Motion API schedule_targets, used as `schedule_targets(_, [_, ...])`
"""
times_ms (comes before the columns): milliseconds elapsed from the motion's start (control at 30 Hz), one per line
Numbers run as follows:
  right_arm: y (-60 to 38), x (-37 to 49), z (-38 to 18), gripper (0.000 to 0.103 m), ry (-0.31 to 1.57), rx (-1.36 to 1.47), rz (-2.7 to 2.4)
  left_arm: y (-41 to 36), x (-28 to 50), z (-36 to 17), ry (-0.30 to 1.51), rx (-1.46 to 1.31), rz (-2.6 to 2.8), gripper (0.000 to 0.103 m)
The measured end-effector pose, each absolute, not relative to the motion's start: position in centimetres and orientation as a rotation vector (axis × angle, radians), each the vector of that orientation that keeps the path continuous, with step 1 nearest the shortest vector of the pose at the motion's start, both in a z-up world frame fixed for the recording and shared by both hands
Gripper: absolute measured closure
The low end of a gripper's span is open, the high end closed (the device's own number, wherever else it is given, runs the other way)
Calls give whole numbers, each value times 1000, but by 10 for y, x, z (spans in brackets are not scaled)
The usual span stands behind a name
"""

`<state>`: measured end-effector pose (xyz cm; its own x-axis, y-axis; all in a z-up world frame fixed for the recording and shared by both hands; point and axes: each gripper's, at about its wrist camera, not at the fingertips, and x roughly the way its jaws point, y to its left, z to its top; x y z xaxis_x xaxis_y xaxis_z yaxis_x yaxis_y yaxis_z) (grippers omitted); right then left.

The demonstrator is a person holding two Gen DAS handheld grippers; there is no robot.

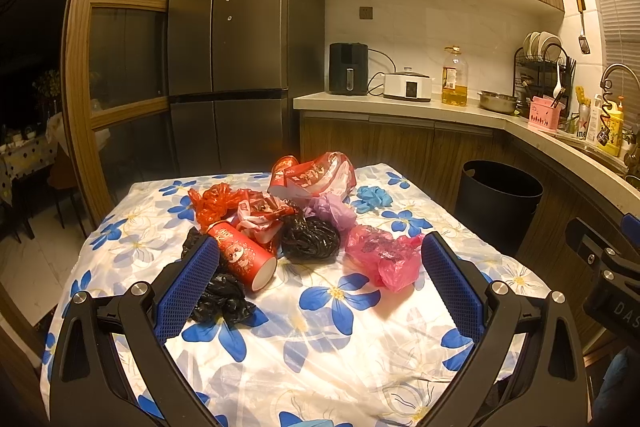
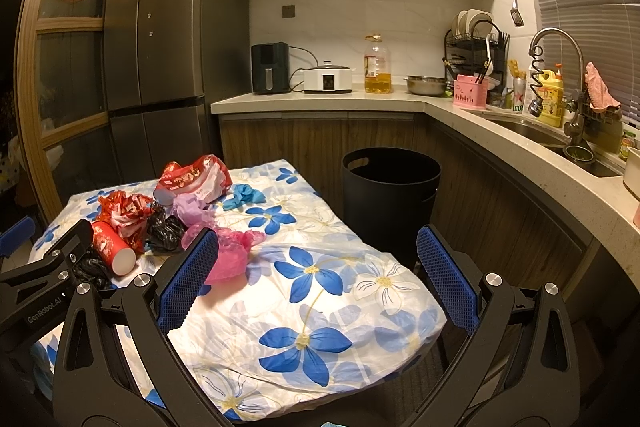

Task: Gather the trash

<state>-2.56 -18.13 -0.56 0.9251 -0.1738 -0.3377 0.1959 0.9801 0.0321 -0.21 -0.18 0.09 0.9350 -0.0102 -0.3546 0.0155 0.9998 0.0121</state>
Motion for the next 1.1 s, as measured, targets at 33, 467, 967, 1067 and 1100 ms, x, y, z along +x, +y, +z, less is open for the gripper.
schedule_targets(33, [-182, -26, -6, 4, 340, 66, -189, -1, -2, 1, 362, 14, -12, 5])
schedule_targets(467, [-180, -24, -4, 4, 340, 67, -191, -2, -1, 1, 363, 11, -14, 5])
schedule_targets(967, [-185, -24, -4, 4, 334, 66, -192, -3, 1, 1, 364, 11, -15, 5])
schedule_targets(1067, [-185, -24, -4, 4, 335, 65, -191, -3, 1, 1, 364, 10, -16, 5])
schedule_targets(1100, [-185, -24, -4, 4, 336, 65, -191, -3, 1, 1, 364, 10, -15, 5])
